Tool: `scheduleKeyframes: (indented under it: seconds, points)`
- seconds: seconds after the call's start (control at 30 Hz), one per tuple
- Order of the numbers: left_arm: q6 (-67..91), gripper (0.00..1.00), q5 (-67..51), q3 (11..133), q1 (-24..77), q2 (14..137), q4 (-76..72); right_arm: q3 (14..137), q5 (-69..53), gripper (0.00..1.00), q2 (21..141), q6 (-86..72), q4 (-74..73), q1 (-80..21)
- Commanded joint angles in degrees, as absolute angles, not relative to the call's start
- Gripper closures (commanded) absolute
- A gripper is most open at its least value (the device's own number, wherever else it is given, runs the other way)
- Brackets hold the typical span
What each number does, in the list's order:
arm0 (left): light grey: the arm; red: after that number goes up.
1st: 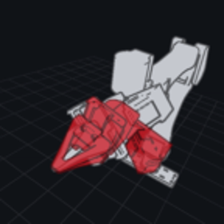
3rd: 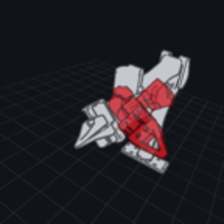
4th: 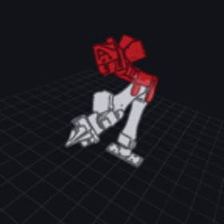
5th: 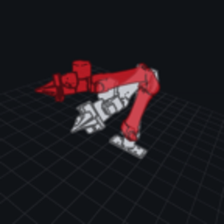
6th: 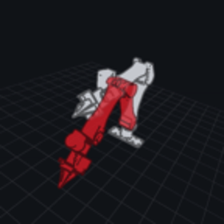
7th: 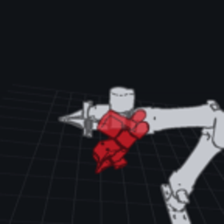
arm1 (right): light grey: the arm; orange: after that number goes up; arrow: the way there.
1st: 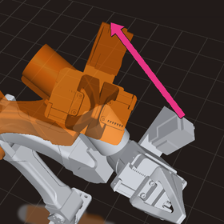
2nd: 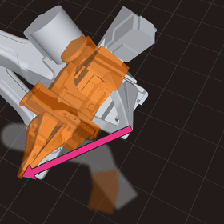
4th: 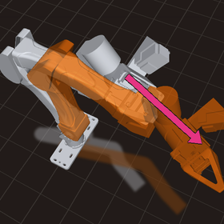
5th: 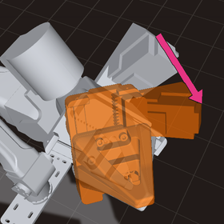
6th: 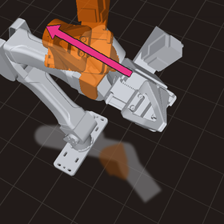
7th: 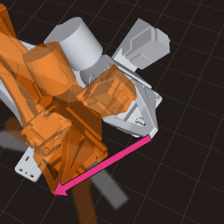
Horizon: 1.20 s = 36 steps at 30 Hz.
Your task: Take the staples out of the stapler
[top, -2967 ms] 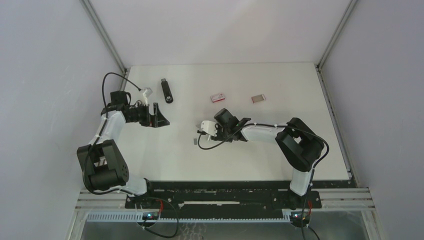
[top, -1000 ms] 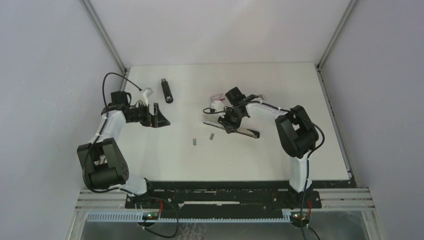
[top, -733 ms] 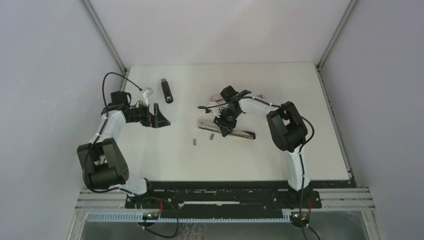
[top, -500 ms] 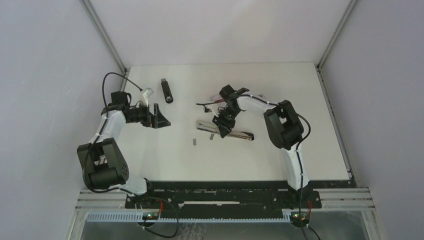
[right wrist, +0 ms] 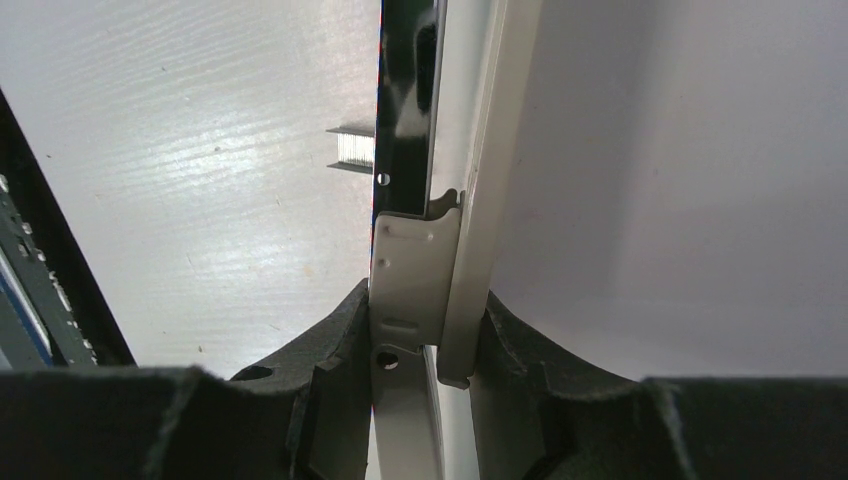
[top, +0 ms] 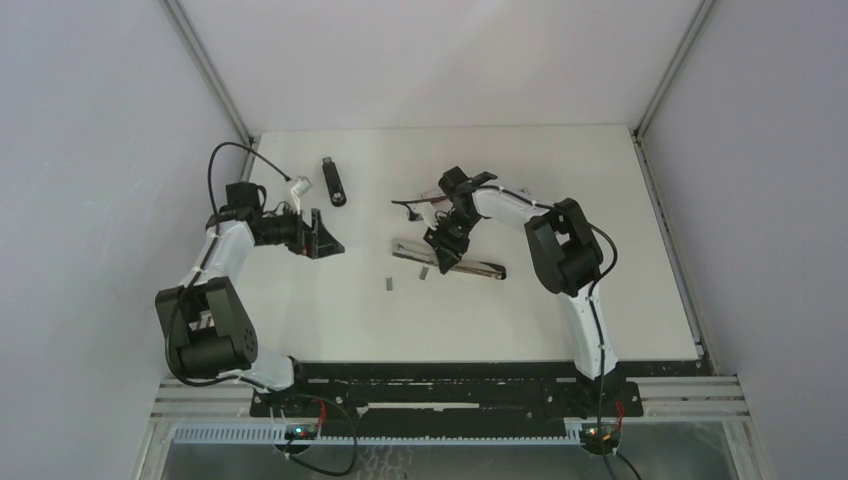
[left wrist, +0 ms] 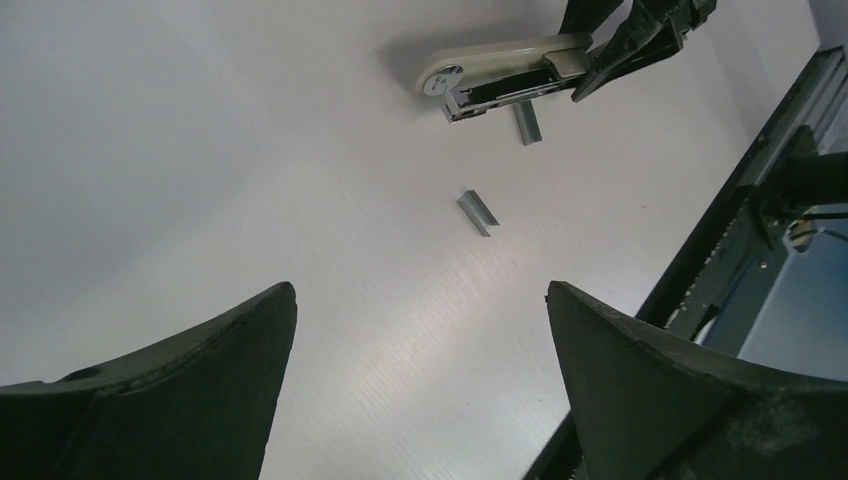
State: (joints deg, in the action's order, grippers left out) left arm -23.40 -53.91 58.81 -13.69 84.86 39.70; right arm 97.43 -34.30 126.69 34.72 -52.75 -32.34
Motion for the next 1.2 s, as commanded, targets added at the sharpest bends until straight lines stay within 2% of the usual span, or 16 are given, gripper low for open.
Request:
scheduleKeyframes:
  seconds: [0.0, 0.13, 0.4, 0.6, 0.93, 1.17]
  points:
    - [-28.9, 0.0, -53.0, 55.7, -9.6, 81.6, 34.1, 102.5, -39.3, 0.8, 128.7, 34.6, -55.8, -30.9]
    - [-34.7, 0.0, -47.3, 54.6, -6.3, 78.7, 27.6, 105.1, -42.6, 0.8, 130.3, 34.9, -59.0, -30.2]
    - [-46.3, 0.0, -48.3, 58.6, -3.2, 80.4, 27.2, 110.1, -48.2, 0.8, 133.3, 34.4, -64.3, -28.8]
    - [-56.2, 0.0, -46.8, 56.4, 1.4, 80.3, 25.6, 113.7, -51.6, 0.78, 136.3, 34.4, -69.0, -27.5]
    - [-63.6, 0.1, -45.9, 56.5, 7.0, 82.5, 20.3, 116.2, -54.2, 0.76, 138.4, 33.5, -71.4, -26.2]
    - [-68.3, 0.05, -42.2, 57.0, 11.4, 85.8, 17.4, 117.6, -56.3, 0.73, 140.3, 33.4, -73.5, -26.3]
